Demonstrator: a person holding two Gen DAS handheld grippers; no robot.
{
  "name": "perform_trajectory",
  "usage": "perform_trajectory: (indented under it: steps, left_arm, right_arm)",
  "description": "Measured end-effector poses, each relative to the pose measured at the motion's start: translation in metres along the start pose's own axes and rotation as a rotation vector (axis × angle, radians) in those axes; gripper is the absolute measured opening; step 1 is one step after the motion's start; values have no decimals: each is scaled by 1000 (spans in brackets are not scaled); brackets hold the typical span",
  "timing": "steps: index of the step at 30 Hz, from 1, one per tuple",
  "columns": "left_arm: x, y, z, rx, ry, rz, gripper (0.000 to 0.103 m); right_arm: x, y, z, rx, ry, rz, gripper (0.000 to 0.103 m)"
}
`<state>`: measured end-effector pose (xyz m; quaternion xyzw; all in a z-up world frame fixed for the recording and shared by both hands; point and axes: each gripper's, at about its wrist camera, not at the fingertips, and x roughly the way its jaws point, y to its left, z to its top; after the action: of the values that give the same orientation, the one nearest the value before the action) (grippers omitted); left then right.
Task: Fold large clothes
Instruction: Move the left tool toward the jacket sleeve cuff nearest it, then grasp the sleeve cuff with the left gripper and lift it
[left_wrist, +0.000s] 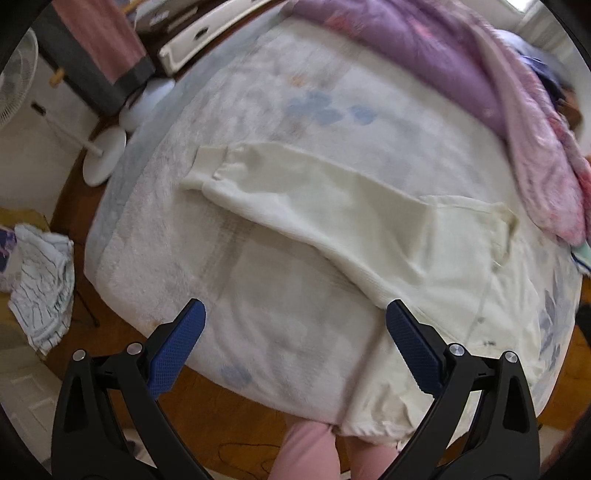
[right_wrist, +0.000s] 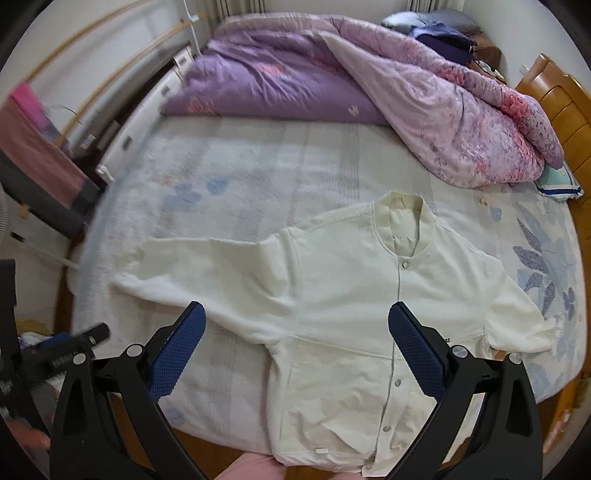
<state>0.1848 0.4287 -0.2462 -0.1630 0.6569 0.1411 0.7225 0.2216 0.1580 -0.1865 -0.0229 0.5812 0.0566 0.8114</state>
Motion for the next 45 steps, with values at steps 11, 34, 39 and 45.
perform_trajectory:
  steps: [11,34,39,45]
  left_arm:
    - [154,98,76,-262,165,33,97]
    - [154,132,105,-199,-115,118,22]
    - [95,118,92,-138,-207,116,21]
    - [32,72,73,-89,-319,155,21]
  right_arm:
    - [119,7,-21,45,256,-67,95]
    - [211,5,-16,42,258,105,32]
    - [227,-3,-18,44,252,154,8]
    - [255,-15,-23,51,271,165,3]
